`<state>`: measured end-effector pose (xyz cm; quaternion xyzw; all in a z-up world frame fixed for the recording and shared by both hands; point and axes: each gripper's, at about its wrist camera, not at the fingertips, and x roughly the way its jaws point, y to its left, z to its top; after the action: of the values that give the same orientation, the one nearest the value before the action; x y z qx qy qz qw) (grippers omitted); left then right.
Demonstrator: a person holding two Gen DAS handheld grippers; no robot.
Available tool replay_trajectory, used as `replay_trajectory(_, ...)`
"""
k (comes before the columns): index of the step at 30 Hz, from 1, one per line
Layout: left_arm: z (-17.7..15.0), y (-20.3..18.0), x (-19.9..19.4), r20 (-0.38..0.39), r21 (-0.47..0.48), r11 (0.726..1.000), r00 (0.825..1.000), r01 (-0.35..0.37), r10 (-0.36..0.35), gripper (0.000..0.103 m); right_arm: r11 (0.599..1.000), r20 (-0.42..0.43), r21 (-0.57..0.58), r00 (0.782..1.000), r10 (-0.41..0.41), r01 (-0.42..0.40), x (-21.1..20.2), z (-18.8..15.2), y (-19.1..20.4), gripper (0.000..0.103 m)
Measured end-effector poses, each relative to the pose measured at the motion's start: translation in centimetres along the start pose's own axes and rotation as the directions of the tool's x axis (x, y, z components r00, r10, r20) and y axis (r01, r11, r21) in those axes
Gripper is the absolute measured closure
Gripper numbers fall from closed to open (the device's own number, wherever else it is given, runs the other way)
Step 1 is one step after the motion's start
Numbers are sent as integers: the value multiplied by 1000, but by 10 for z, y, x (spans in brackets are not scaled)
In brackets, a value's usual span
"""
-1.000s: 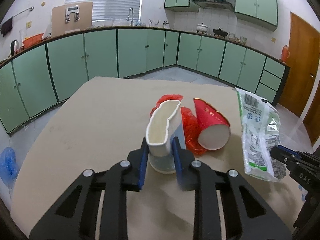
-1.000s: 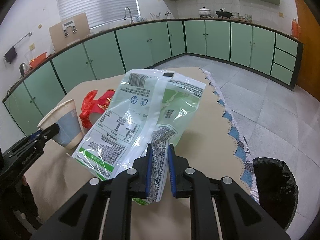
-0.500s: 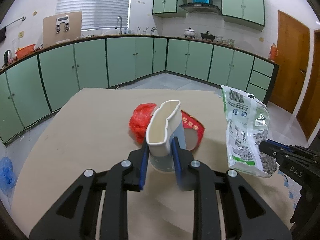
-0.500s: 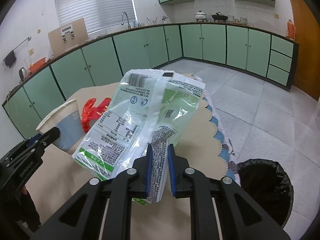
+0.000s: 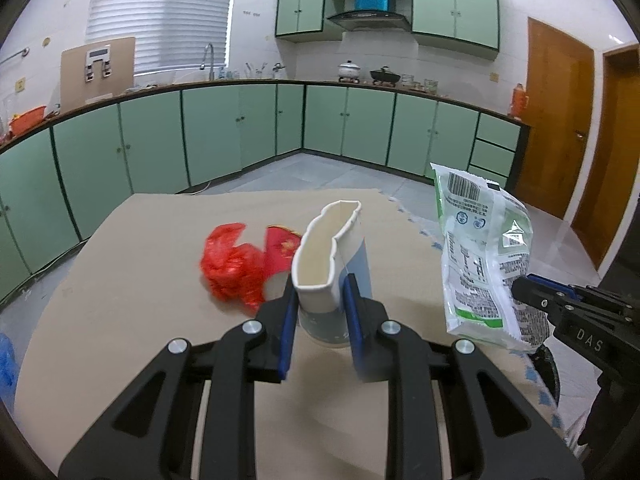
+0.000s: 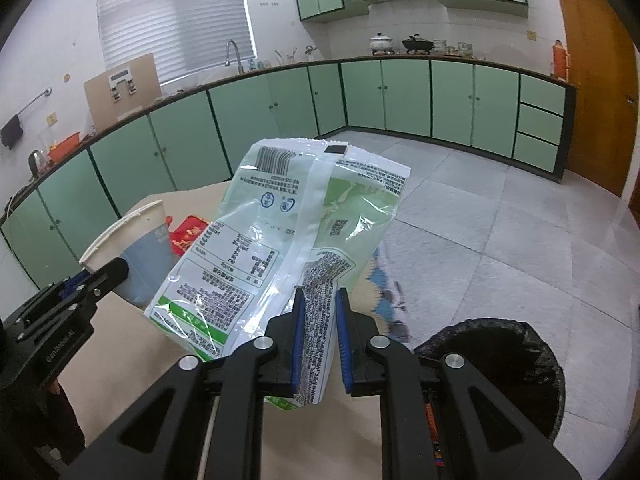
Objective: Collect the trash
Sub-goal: 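Grasp the white-and-blue paper cup with the left tool while the right holds the bag, then carry the cup and bag over the black bin and open both tools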
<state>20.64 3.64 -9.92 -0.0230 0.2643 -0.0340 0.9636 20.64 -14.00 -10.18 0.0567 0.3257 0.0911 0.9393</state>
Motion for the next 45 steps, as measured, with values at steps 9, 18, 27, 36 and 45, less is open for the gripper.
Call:
replay_trajectory(9, 4, -44, 4, 2, 38, 997, 997, 73, -73, 82, 997, 17, 53, 998, -57, 56, -23, -6, -42, 88)
replay_trajectory(18, 1, -102, 14, -19, 76, 980, 983, 185, -184, 82, 981, 19, 123, 988, -153, 149, -46, -14, -98, 88)
replay_trajectory(27, -8, -166, 25, -51, 127, 947, 955, 295, -291, 82, 947, 8, 205, 967, -254, 247, -70, -30, -157, 88)
replay_trajectory(36, -24, -218, 36, -104, 156, 919, 932, 361, -348, 82, 912, -19, 263, 947, -322, 315, -84, -51, -200, 88)
replay_trajectory(45, -37, -257, 57, -170, 191, 901, 917, 389, -360, 79, 890, -56, 300, 937, -344, 344, -81, -71, -223, 88)
